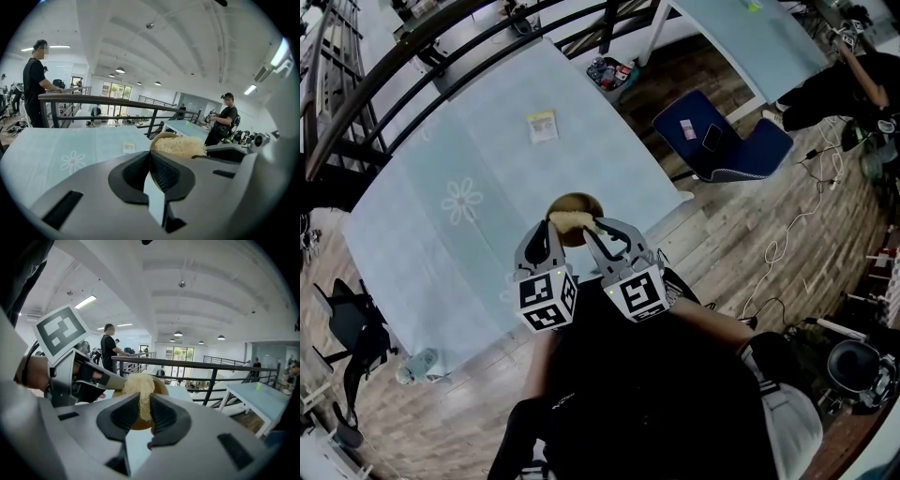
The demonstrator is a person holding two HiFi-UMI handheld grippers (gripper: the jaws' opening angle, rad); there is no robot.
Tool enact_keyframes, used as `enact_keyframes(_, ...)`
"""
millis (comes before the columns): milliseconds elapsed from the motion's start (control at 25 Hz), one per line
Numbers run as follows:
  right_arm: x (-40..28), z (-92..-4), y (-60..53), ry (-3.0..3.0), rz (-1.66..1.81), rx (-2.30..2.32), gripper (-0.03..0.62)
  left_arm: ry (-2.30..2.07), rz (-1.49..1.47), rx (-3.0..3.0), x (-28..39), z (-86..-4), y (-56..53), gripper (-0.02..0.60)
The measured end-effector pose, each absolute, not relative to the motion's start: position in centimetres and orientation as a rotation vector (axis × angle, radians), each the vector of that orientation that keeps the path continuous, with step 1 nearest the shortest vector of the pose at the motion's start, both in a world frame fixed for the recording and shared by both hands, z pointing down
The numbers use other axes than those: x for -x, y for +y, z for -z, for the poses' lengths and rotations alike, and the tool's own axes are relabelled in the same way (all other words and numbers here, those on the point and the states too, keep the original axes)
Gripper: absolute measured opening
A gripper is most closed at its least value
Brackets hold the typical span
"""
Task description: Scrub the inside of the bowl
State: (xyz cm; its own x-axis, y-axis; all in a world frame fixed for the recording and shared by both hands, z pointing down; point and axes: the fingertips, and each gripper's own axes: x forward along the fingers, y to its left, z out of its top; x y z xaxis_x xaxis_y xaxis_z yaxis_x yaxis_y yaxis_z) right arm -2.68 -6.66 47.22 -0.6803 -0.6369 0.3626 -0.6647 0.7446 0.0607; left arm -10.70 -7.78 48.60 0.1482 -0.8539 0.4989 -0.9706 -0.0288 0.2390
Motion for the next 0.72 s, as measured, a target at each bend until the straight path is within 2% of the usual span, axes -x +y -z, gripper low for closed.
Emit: enact_keyframes(720, 0.3, -50.0, -7.8, -2.293, -0.018, -1.089, 0.071, -1.702, -0.429, -2.019, 8.2, -48.7, -7.3, 0.021)
